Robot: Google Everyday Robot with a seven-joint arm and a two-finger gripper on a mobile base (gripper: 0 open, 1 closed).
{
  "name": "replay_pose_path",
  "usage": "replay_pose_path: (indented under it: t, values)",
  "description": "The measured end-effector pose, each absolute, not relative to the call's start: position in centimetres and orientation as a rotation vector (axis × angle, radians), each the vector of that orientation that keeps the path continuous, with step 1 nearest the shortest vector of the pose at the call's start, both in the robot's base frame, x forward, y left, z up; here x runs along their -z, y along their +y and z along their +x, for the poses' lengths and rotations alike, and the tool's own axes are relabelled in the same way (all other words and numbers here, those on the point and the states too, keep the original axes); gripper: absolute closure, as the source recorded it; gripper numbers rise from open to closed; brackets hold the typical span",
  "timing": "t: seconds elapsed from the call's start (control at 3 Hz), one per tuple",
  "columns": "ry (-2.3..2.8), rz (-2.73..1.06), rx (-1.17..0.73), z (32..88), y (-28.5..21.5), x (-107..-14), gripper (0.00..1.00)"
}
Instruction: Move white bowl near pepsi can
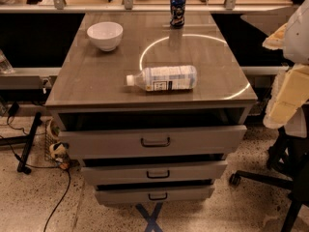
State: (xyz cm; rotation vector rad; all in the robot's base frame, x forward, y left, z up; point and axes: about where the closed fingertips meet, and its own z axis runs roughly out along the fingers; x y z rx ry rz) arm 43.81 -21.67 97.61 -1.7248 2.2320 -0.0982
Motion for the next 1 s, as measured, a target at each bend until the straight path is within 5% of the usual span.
replay_pose_path:
  t: [0.33,1.0]
  values:
    - [2.232,-1.725,0.098,43.8,-21.7,-97.6,0.0]
    - [1.886,-1.883,0.029,54.8,-8.0,-98.0,0.0]
